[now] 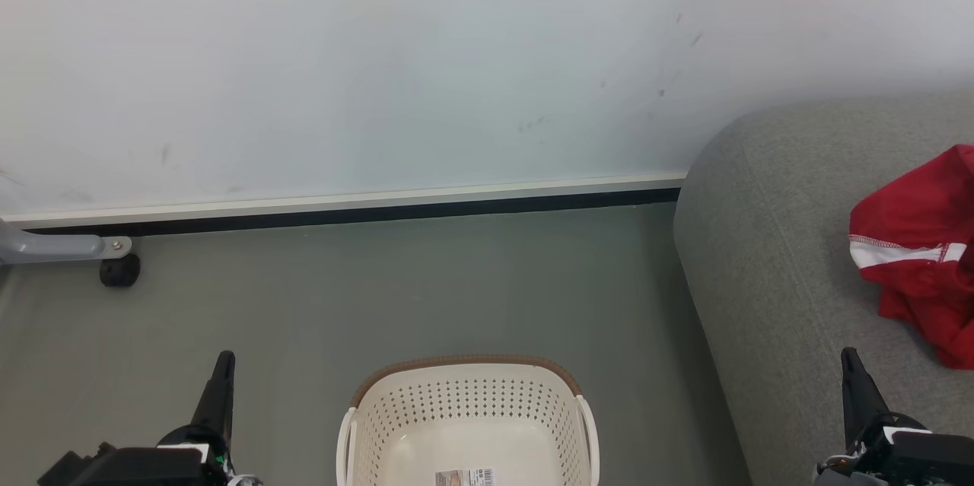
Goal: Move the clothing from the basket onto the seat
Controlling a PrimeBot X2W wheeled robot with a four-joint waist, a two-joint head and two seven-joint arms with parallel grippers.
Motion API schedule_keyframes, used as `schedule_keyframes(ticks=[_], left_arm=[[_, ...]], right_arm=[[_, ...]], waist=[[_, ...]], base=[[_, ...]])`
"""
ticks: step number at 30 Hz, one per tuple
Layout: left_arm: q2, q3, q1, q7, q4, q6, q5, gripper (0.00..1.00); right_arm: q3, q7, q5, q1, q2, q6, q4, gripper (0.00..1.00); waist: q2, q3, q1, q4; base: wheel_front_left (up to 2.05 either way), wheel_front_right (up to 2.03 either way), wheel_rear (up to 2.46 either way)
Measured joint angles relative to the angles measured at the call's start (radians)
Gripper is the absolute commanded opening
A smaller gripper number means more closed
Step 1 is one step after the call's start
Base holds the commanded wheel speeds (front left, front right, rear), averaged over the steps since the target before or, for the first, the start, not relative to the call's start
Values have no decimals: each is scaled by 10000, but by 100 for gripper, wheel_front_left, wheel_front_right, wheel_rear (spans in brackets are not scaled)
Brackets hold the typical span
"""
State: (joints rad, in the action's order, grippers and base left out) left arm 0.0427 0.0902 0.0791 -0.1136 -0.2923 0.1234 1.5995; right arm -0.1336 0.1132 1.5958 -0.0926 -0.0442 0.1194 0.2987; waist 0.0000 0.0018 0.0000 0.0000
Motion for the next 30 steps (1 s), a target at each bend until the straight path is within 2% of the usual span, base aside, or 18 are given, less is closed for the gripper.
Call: schedule_keyframes(ticks=[30], left_arm=[[0,0,0,0,-8,0,0,0]], right_arm=[[0,0,12,0,0,10,0,0]], waist=[[0,0,0,0]], base=[[0,0,0]])
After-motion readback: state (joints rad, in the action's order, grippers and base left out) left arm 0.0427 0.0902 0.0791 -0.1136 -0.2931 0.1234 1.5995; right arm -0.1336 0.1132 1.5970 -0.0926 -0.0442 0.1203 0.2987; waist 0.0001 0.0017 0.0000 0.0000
